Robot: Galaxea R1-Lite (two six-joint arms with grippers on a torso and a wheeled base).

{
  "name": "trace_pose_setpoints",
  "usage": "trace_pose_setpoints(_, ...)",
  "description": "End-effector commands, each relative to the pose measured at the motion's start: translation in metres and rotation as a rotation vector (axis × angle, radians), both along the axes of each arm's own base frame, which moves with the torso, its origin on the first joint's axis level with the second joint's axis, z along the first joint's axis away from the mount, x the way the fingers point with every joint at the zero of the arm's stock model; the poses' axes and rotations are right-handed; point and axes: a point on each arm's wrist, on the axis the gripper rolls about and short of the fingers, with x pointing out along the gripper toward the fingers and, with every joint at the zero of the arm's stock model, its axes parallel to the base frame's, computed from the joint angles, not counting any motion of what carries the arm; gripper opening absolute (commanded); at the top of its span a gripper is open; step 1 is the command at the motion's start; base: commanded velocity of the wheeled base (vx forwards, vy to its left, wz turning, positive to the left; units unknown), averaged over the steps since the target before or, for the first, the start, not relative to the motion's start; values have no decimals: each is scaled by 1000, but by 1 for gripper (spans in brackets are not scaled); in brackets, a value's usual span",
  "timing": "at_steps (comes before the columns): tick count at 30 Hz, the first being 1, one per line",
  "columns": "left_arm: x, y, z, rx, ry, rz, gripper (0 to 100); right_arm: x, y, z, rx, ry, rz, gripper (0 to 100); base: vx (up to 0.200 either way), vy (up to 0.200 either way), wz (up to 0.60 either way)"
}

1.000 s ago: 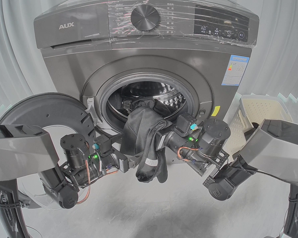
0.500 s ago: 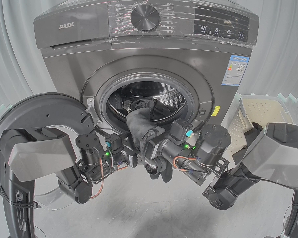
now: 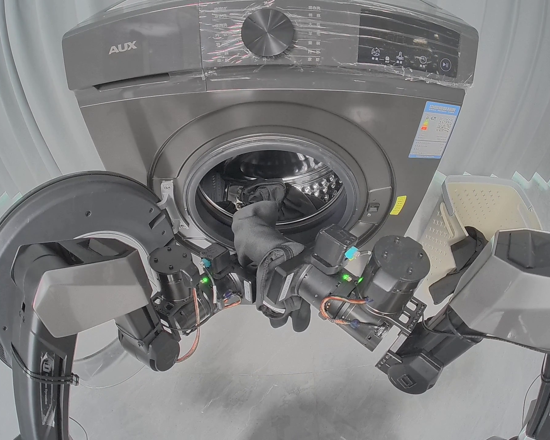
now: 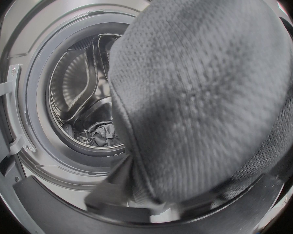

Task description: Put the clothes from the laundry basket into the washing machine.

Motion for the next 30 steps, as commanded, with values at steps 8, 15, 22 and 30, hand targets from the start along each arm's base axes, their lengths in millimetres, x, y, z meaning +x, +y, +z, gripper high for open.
trace_pose_setpoints(8,1,5,9,-16,-17,13,0,6,-18,-4,-30,30,-46,0,0,0,0)
trace_pose_setpoints(15,-7,9,34,-59,-43,64,0,6,-39,-28,-100,100,-86,0,0,0,0)
trace_pose_setpoints(22,-18,11,43,-68,-39,58,0,4,-36,-29,-104,103,-75,100,0,0,0)
trace_pose_setpoints(30,-38,20,48,-50,-10,49,0,-21,-56,-56,-235,199,-61,100,0,0,0)
